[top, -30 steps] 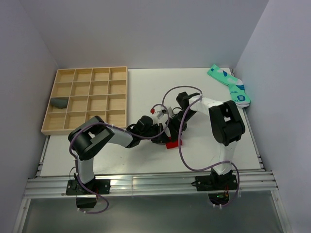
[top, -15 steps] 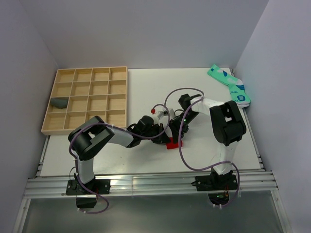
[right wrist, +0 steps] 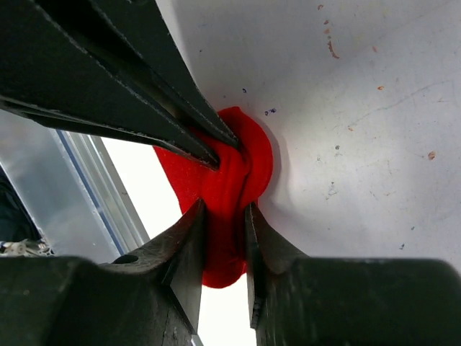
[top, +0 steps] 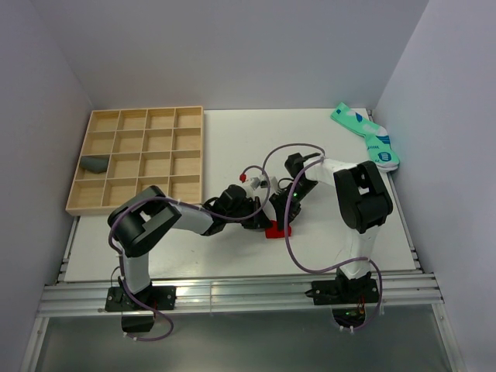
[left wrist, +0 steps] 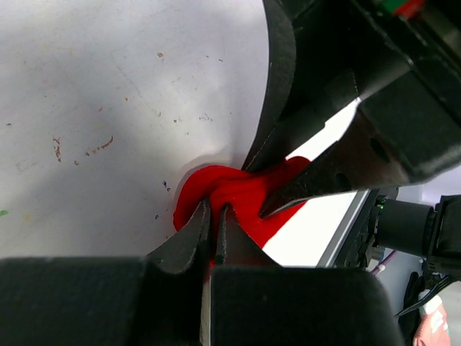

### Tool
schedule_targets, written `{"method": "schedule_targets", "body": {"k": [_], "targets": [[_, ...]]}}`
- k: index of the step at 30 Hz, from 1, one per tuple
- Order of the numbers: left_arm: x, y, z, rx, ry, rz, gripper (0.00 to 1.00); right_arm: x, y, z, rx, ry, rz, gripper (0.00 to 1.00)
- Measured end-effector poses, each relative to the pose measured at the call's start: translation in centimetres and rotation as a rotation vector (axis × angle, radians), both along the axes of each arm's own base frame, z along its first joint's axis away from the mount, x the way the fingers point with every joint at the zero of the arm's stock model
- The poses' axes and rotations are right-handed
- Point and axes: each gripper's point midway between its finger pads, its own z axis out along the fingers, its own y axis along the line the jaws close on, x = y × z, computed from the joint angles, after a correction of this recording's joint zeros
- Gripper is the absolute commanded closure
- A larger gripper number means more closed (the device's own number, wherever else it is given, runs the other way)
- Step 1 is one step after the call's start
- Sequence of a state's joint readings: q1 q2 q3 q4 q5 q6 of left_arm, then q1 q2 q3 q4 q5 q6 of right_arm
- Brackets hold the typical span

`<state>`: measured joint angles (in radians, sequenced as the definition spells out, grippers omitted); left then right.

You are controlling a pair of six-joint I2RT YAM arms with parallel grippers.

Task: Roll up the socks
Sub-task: Roll the sock at the center of the board, then pick up the sock at the center of the board.

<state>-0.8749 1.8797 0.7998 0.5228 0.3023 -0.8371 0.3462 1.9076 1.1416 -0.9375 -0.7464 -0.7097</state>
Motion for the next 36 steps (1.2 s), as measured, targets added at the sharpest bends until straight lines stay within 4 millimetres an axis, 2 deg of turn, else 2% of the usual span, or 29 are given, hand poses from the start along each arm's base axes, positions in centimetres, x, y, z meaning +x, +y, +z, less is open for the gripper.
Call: {"method": "schedule_targets", "body": {"k": [4, 7, 8, 10, 14, 17, 20, 25, 31, 36], "targets": [[-0.1, 0.1, 0.1, 0.004, 0.011, 0.016, 0.97, -0.1, 0.1, 0.0, 0.000, 0.008, -0.008, 0.93], [-0.3, 0.4, 0.3, 0.011, 0.016, 0.029, 0.84, -0.2, 0.2, 0.0, 0.002, 0.017, -0.016, 0.98], [-0.4, 0.6, 0.4, 0.017, 0.016, 0.037, 0.76, -0.3, 0.3, 0.0, 0.004, 0.022, -0.022, 1.00], [-0.5, 1.2, 0.6, 0.033, 0.018, 0.057, 0.68, -0.5, 0.4, 0.0, 0.000, 0.031, -0.023, 1.00], [-0.3, 3.8, 1.1, 0.076, 0.021, 0.158, 0.59, -1.3, 0.1, -0.1, -0.028, 0.069, -0.044, 1.00], [-0.3, 5.8, 1.8, 0.085, 0.025, 0.241, 0.57, -1.6, 0.0, -0.1, -0.048, 0.093, -0.066, 1.00], [-0.4, 6.6, 3.0, 0.072, 0.029, 0.307, 0.57, -1.6, 0.0, -0.1, -0.067, 0.110, -0.097, 1.00], [-1.8, 5.3, 4.6, 0.015, 0.056, 0.361, 0.58, -1.5, 0.1, -0.2, -0.103, 0.140, -0.158, 1.00], [-4.3, 3.4, 3.1, -0.029, 0.166, 0.410, 0.59, -1.2, 0.4, -0.2, -0.139, 0.189, -0.235, 1.00], [-5.5, 3.4, 1.3, -0.063, 0.239, 0.479, 0.58, -0.1, 1.2, -0.1, -0.138, 0.203, -0.298, 1.00]]}}
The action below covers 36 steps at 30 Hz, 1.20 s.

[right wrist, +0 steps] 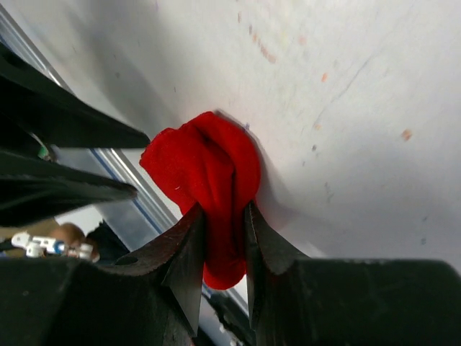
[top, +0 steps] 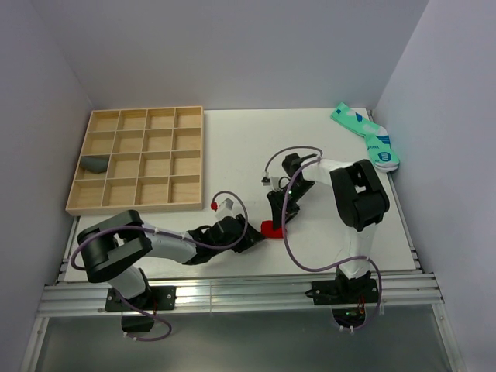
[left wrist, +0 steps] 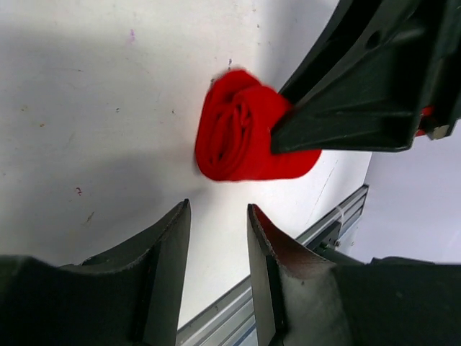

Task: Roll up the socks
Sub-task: Pick up the sock at the center of the board.

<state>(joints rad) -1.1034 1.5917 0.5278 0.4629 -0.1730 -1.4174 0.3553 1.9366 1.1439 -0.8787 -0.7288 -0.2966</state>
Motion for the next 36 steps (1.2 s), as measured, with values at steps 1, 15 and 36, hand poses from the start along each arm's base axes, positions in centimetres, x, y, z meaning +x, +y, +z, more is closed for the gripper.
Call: {"method": "schedule_targets", "body": {"k": [1, 15, 36], "targets": [[0.0, -0.1, -0.1, -0.010, 0.007, 0.013, 0.58, 0.4, 0.2, 0.0, 0.004, -0.008, -0.010, 1.00], [2.4, -1.2, 2.4, -0.134, -0.034, 0.153, 0.50, 4.6, 1.9, 0.8, 0.091, -0.095, -0.100, 1.00], [6.5, 0.7, 4.4, -0.171, -0.076, 0.280, 0.48, 6.3, 3.1, 6.2, 0.243, -0.139, -0.139, 1.00]]}}
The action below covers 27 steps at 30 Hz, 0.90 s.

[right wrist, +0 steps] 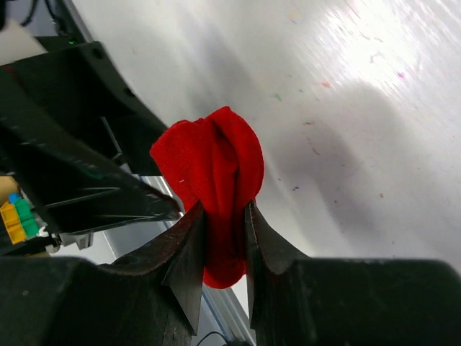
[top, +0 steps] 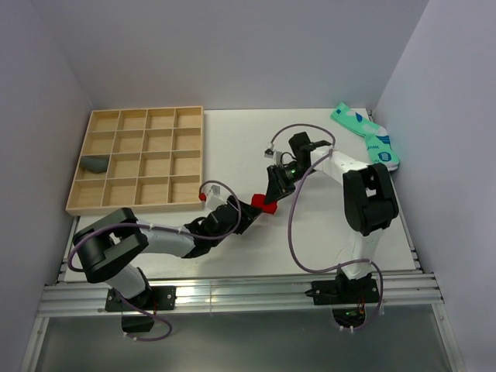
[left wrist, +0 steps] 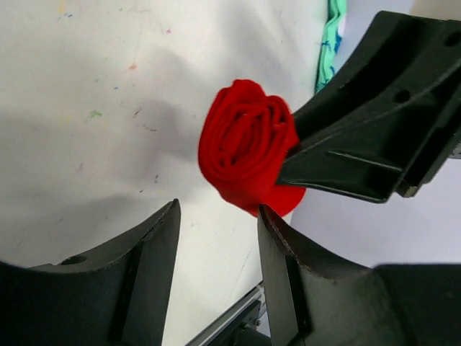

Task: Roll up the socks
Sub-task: Pick up the sock at the center of the board, then place the sock in the storage box.

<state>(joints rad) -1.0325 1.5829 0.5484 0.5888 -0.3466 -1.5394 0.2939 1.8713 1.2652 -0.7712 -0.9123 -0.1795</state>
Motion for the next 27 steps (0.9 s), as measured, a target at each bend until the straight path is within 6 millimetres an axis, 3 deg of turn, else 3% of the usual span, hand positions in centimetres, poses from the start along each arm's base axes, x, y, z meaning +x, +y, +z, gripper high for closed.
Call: {"method": "schedule_targets", "body": {"k": [5, 20, 27], "targets": [[0.8, -0.2, 1.2, -0.042, -0.025, 0.013, 0.47, 0.4, 0.3, 2.2, 0.034, -0.051, 0.002, 1.00], [2.3, -0.4, 3.9, -0.138, -0.089, 0.036, 0.47, -1.0, 0.3, 3.5, 0.078, 0.019, 0.003, 1.00], [2.6, -0.7, 4.5, -0.171, -0.109, 0.039, 0.55, -1.1, 0.4, 4.4, 0.092, 0.022, 0.003, 1.00]]}}
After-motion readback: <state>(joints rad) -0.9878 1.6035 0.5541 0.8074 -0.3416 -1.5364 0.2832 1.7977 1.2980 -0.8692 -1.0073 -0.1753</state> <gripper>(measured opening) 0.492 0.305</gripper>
